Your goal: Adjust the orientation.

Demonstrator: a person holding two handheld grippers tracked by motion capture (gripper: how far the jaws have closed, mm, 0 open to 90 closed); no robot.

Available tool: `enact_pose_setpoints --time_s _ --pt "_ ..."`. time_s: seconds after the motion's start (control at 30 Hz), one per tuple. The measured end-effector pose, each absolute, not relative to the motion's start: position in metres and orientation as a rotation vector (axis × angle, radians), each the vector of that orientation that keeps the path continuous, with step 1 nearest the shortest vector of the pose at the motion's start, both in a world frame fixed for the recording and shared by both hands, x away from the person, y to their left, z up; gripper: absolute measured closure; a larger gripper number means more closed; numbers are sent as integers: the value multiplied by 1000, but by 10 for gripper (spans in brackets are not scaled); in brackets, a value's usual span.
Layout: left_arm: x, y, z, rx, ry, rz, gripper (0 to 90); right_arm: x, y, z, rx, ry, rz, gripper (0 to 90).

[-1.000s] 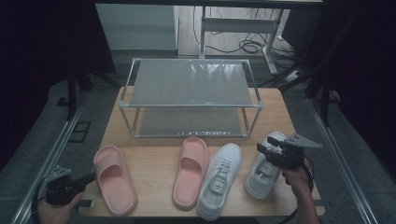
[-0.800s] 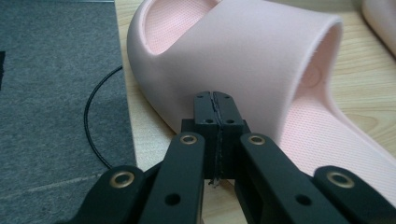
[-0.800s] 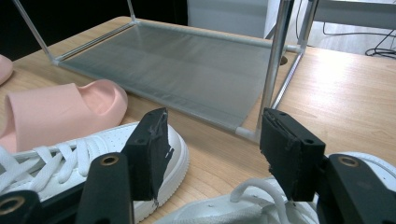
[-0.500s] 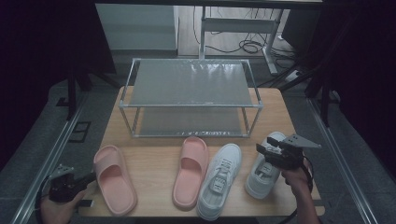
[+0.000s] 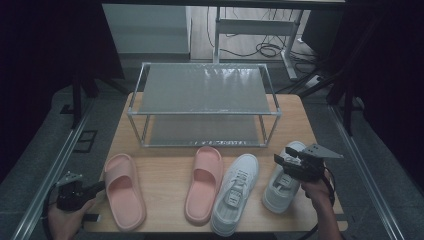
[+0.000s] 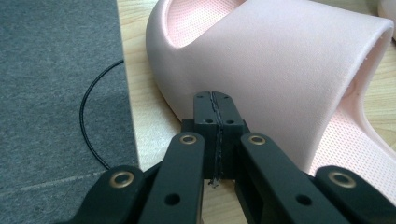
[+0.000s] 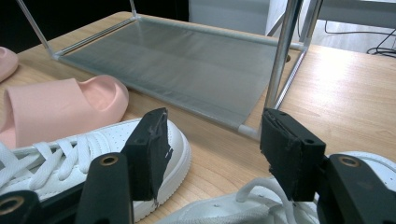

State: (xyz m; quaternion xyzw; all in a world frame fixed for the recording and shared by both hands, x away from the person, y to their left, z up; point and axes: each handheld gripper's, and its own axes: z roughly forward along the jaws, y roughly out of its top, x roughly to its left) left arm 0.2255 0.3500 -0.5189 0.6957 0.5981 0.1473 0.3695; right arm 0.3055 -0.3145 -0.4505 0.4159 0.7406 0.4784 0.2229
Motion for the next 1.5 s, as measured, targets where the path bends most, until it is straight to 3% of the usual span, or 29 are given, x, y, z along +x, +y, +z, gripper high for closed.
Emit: enact_pose_setpoints --time_s 0.57,1.2,1.5 --pt "252 327 -518 1844 1473 340 900 306 -315 -452 1151 2047 1316 419" --pt "290 270 -515 1952 1358 287 900 308 -316 -455 1154 2054 1302 411" --pt "283 277 -512 1917 1362 295 886 308 -318 -454 1156 2047 1305 411"
